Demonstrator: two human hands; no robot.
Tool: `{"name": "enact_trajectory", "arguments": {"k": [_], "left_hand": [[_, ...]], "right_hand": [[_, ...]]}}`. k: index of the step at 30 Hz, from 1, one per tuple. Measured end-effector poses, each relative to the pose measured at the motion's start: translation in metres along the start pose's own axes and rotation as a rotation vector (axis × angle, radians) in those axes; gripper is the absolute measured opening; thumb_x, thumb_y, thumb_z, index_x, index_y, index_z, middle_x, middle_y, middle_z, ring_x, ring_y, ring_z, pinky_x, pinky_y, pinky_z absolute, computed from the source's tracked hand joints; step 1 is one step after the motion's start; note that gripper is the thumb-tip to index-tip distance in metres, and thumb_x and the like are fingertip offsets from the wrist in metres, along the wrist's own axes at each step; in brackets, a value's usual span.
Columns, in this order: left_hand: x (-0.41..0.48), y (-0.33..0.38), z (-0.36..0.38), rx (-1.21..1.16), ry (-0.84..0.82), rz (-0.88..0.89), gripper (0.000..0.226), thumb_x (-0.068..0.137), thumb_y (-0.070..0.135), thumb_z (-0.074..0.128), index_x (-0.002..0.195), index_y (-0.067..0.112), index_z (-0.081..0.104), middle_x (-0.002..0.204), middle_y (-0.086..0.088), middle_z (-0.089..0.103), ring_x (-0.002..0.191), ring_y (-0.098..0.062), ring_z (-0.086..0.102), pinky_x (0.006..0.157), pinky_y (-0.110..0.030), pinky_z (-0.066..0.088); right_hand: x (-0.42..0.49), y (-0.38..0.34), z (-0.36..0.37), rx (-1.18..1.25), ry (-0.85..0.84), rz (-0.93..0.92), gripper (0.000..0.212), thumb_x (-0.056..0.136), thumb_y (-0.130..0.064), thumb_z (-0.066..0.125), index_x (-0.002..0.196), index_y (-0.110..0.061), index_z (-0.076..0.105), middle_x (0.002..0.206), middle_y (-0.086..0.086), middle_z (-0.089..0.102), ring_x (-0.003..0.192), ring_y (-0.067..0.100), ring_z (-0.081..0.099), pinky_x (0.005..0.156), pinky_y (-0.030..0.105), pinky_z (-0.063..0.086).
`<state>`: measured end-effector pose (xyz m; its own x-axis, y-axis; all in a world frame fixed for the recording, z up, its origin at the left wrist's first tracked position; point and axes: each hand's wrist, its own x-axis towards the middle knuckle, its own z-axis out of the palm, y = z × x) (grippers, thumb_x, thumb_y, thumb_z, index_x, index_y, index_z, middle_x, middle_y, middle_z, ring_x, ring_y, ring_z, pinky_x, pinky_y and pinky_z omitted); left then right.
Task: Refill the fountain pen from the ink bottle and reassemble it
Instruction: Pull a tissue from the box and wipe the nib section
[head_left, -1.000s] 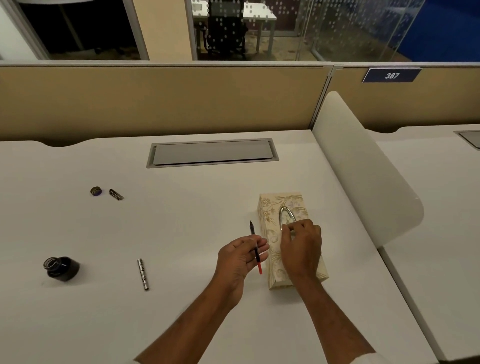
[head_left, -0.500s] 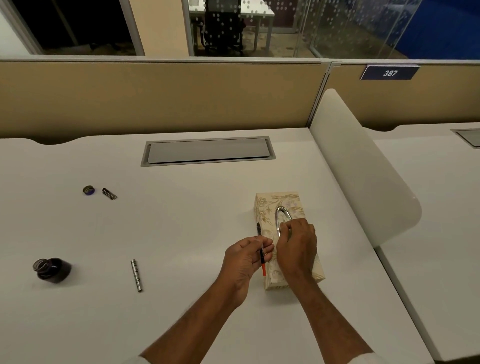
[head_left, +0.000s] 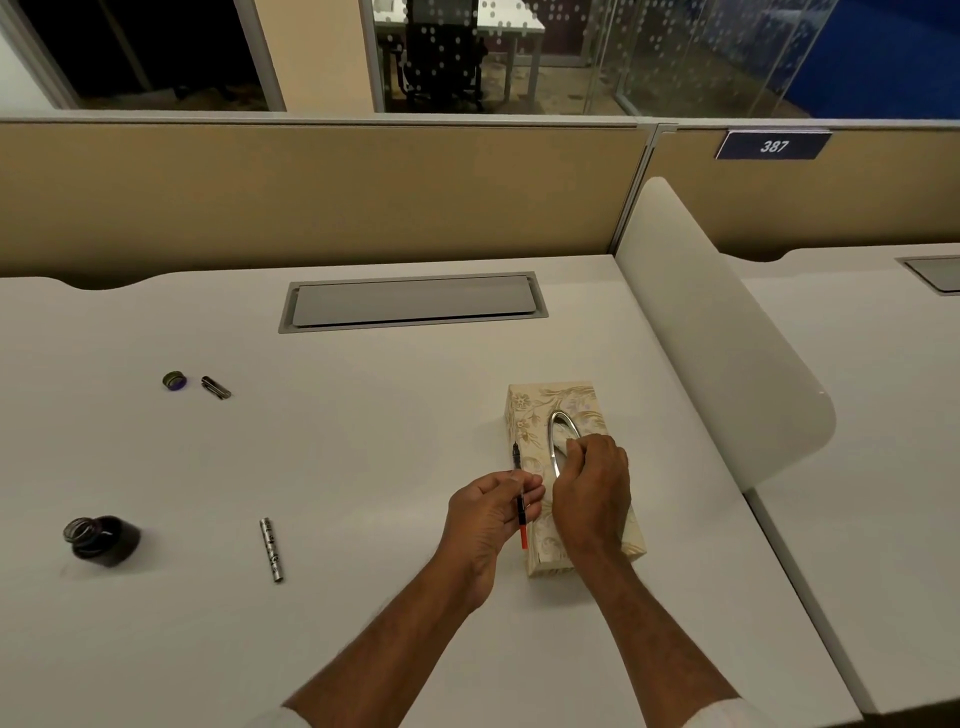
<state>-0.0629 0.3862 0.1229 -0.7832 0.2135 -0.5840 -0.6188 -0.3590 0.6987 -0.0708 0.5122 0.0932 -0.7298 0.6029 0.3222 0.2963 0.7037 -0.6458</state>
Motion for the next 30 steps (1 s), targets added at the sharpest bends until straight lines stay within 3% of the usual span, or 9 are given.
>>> {"name": "enact_trajectory", "arguments": {"k": [13, 18, 22, 26, 30], "left_hand": [[0.002, -0.003, 0.0, 0.019, 0.004, 0.008, 0.016, 0.097, 0.01, 0.066, 0.103, -0.002, 0.076, 0.1, -0.018, 0.081, 0.101, -0.032, 0.077, 0.096, -0.043, 0.06], [0.001, -0.001, 0.0, -0.009, 0.007, 0.001, 0.017, 0.097, 0.008, 0.066, 0.105, -0.004, 0.074, 0.101, -0.019, 0.08, 0.1, -0.031, 0.077, 0.094, -0.041, 0.06], [0.002, -0.001, 0.001, 0.002, 0.02, -0.004, 0.015, 0.097, 0.009, 0.066, 0.103, -0.001, 0.075, 0.101, -0.018, 0.08, 0.1, -0.031, 0.077, 0.095, -0.042, 0.06], [0.0, 0.001, 0.003, 0.023, 0.036, -0.007, 0.017, 0.097, 0.011, 0.066, 0.105, -0.001, 0.075, 0.099, -0.017, 0.081, 0.098, -0.03, 0.078, 0.088, -0.037, 0.062], [-0.003, 0.002, 0.004, 0.038, 0.044, -0.013, 0.017, 0.097, 0.012, 0.066, 0.103, 0.0, 0.076, 0.099, -0.018, 0.081, 0.097, -0.033, 0.078, 0.086, -0.036, 0.063]], "right_hand": [[-0.004, -0.003, -0.005, 0.052, 0.029, 0.015, 0.009, 0.1, -0.012, 0.055, 0.091, -0.009, 0.057, 0.085, 0.007, 0.062, 0.078, 0.022, 0.055, 0.06, 0.036, 0.048], [-0.005, 0.001, -0.008, -0.002, -0.036, -0.087, 0.016, 0.095, -0.022, 0.064, 0.105, -0.01, 0.062, 0.099, 0.005, 0.064, 0.091, 0.023, 0.055, 0.071, 0.039, 0.051], [-0.005, 0.005, -0.008, -0.043, -0.046, -0.154, 0.006, 0.093, -0.01, 0.063, 0.095, -0.006, 0.066, 0.097, 0.01, 0.066, 0.088, 0.026, 0.055, 0.068, 0.046, 0.054], [-0.006, 0.002, -0.011, -0.062, -0.02, -0.19, 0.014, 0.091, -0.01, 0.053, 0.088, -0.006, 0.066, 0.085, 0.01, 0.069, 0.079, 0.029, 0.061, 0.065, 0.043, 0.054], [-0.01, -0.001, -0.014, -0.053, 0.01, -0.222, 0.007, 0.089, 0.0, 0.063, 0.094, -0.003, 0.068, 0.087, 0.014, 0.072, 0.078, 0.031, 0.067, 0.067, 0.043, 0.059]]}}
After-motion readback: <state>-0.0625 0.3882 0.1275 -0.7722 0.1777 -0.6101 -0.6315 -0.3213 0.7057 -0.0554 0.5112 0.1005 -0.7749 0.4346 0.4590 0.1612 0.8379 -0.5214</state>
